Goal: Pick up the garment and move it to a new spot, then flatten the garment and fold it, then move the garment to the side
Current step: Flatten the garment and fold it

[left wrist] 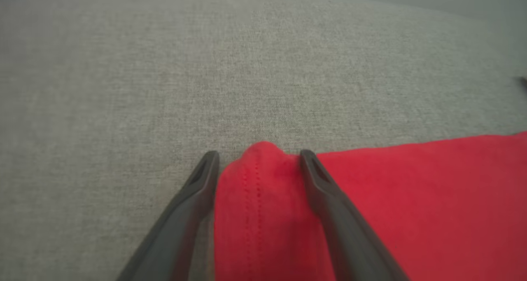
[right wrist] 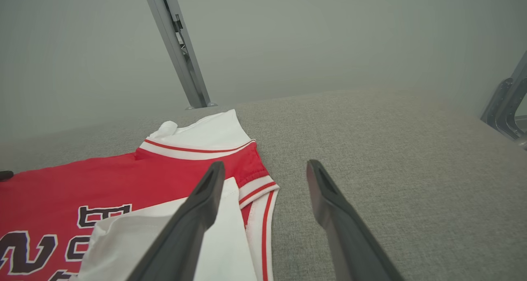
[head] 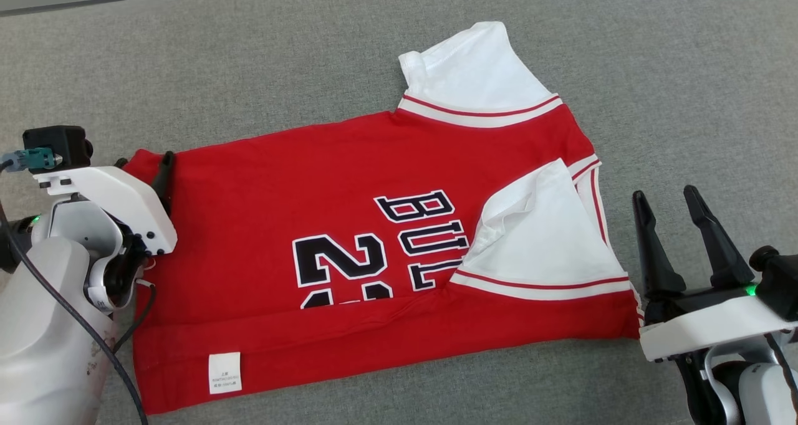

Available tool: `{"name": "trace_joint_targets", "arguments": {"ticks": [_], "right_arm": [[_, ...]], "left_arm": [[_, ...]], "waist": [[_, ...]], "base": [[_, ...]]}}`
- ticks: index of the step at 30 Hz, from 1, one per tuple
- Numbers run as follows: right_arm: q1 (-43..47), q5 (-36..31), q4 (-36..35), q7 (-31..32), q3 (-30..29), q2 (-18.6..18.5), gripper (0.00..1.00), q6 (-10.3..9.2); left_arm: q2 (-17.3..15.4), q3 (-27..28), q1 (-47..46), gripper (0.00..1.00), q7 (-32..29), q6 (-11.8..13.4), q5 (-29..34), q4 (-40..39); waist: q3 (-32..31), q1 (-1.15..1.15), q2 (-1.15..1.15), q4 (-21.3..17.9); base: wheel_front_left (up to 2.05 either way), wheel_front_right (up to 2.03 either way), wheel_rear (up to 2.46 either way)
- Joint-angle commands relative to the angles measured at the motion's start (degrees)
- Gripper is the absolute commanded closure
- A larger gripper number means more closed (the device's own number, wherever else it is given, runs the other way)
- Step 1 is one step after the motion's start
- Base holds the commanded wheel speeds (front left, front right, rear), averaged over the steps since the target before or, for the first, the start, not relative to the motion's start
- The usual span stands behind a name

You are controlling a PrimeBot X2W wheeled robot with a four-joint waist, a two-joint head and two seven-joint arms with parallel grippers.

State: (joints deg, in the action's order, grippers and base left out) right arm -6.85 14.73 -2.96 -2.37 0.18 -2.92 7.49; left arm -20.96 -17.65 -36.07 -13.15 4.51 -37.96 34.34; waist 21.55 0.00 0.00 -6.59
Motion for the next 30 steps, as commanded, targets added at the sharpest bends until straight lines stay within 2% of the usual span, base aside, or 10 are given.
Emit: {"name": "trace_joint_targets", "arguments": {"ticks": [1, 2, 3, 4, 11, 16, 18, 22, 30], "right_arm": [[-1.28, 0.44, 0.23, -0.60, -0.54, -0.14, 0.00, 0.01], [-1.34, 0.37, 0.56, -0.57, -0.73, -0.14, 0.00, 0.00], [-1.54, 0.38, 0.84, -0.55, -0.98, -0.14, 0.00, 0.00], [-1.92, 0.46, 1.11, -0.55, -1.12, -0.14, 0.00, 0.00], [-8.26, 3.32, 4.13, -0.83, -2.66, -2.52, 0.00, 0.01], [-18.70, 6.76, 13.03, -0.72, -4.62, -8.11, 0.00, 0.01], [-23.61, 7.51, 17.35, -0.11, -3.71, -10.32, 0.00, 0.01], [-33.09, 8.78, 25.95, 1.98, 1.54, -13.64, 0.00, 0.01], [-46.61, 13.36, 40.69, 6.42, 18.15, -16.98, 0.00, 0.01]], "left_arm": [[0.26, -0.01, -1.42, 0.00, -0.79, -0.76, -0.71, 1.30], [0.50, -0.22, -1.49, 0.11, -1.35, -1.13, -0.99, 1.95], [0.79, -0.31, -1.73, 0.51, -1.35, -1.48, -1.26, 2.40], [0.97, -0.40, -2.01, 1.00, -1.18, -1.70, -1.40, 2.62], [1.19, -0.68, -2.84, 1.00, 1.08, -1.92, -0.78, 2.97], [2.42, -1.84, -4.17, 1.00, 1.62, -2.43, -0.21, 2.66], [3.14, -2.55, -5.02, 1.00, 1.77, -2.81, 0.14, 2.58], [4.94, -3.91, -7.30, 1.00, 2.19, -3.47, 0.71, 2.35], [8.56, -6.81, -11.77, 1.00, 3.06, -5.12, 1.80, 2.69]], "waist": [[0.18, 0.00, 0.00, 0.22], [0.15, 0.00, 0.00, 0.34], [0.13, 0.00, 0.00, 0.49], [0.11, 0.00, 0.00, 0.67], [0.05, 0.00, 0.00, 1.30], [0.79, 0.00, 0.00, 3.34], [1.56, 0.00, 0.00, 4.67], [3.30, 0.00, 0.00, 7.25], [6.58, 0.00, 0.00, 12.37]], "base": [[0.00, 0.00, 0.00], [0.00, 0.00, 0.00], [0.00, 0.00, 0.00], [0.00, 0.00, 0.00], [0.00, 0.00, 0.00], [0.00, 0.00, 0.00], [0.00, 0.00, 0.00], [0.00, 0.00, 0.00], [0.00, 0.00, 0.00]]}}
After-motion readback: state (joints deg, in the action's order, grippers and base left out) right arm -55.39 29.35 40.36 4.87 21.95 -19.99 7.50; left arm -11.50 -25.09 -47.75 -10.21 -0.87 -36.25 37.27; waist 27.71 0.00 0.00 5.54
